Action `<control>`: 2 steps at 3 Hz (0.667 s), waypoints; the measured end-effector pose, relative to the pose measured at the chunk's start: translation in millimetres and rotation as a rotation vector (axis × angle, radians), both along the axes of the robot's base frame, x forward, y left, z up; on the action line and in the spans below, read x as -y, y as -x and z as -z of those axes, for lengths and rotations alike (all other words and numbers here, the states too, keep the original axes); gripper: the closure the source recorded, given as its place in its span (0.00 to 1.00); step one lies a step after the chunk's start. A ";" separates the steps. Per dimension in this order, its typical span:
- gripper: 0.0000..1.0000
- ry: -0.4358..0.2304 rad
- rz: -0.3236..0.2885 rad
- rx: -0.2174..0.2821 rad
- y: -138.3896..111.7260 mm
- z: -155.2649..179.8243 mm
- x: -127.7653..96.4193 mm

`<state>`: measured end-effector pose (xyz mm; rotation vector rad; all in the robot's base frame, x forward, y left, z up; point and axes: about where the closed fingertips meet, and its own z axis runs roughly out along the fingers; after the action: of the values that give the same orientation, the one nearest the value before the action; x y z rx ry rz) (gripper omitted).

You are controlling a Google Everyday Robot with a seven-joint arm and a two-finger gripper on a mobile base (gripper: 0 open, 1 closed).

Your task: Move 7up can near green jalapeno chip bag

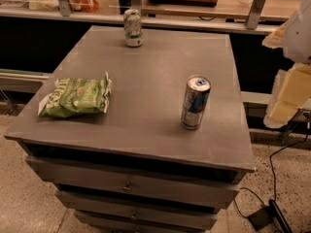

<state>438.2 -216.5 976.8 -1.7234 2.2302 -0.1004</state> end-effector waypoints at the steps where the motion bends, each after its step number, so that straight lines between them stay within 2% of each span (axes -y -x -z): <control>1: 0.00 0.000 0.000 0.000 0.0 0.0 0.0; 2: 0.00 -0.014 -0.007 0.015 -2.6 -0.6 -0.9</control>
Offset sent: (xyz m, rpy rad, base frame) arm 0.0097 0.0021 -0.0033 0.0518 -0.0329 0.0262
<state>440.8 -215.6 977.4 -1.7173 2.2093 -0.0960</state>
